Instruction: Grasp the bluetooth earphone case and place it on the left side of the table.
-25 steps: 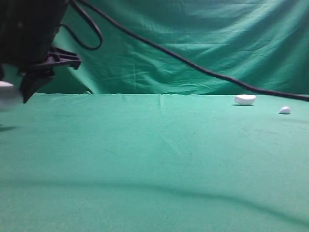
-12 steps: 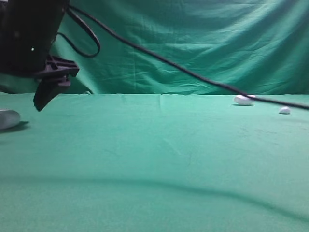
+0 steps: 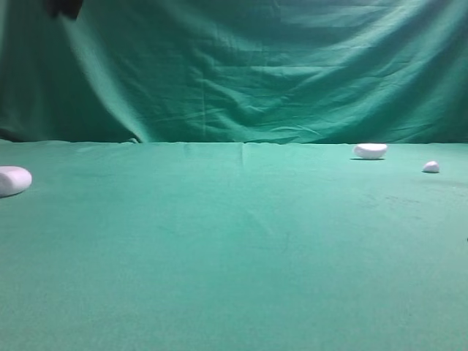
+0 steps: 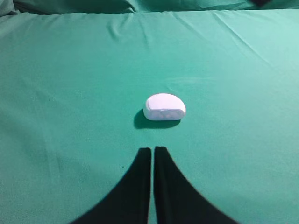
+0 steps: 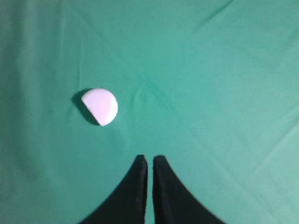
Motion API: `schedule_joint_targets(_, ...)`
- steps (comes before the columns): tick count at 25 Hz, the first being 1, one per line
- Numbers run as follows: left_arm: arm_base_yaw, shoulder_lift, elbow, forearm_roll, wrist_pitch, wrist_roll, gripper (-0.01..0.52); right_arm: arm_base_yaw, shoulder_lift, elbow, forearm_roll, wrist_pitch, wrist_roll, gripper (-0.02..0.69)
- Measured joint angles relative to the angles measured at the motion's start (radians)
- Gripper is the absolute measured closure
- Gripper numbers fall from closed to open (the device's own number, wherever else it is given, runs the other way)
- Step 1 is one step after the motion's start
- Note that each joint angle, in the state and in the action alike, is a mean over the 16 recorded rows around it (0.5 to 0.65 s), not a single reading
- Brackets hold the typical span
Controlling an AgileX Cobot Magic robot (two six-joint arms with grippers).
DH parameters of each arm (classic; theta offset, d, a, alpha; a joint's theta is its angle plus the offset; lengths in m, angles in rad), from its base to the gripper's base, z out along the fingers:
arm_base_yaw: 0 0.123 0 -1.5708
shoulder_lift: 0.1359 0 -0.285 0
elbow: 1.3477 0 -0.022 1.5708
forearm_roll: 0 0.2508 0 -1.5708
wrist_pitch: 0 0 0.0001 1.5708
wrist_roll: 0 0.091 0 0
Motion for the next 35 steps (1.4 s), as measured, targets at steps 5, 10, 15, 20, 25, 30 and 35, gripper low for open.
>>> schedule_joint_targets(5, 0.000, 0.000, 0.000, 0.000, 0.000, 0.000, 0.514, -0.071, -0.218, 0.188, 0.034, -0.003, 0.013, 0.665)
schedule_joint_targets(10, 0.000, 0.000, 0.000, 0.000, 0.000, 0.000, 0.514, -0.132, -0.465, 0.444, 0.064, -0.057, 0.027, 0.665)
schedule_joint_targets(15, 0.000, 0.000, 0.000, 0.000, 0.000, 0.000, 0.514, -0.168, -0.702, 0.713, 0.082, -0.172, 0.041, 0.665)
schedule_joint_targets(20, 0.000, 0.000, 0.000, 0.000, 0.000, 0.000, 0.514, -0.177, -0.923, 0.966, 0.097, -0.332, 0.045, 0.665)
schedule_joint_targets(25, 0.000, 0.000, 0.000, 0.000, 0.000, 0.000, 0.514, -0.177, -1.120, 1.160, 0.101, -0.446, 0.046, 0.665)
schedule_joint_targets(30, 0.000, 0.000, 0.000, 0.000, 0.000, 0.000, 0.514, -0.177, -1.280, 1.278, 0.084, -0.483, 0.047, 0.665)
schedule_joint_targets(35, 0.000, 0.000, 0.000, 0.000, 0.000, 0.000, 0.514, -0.187, -1.394, 1.352, 0.046, -0.498, 0.047, 0.665)
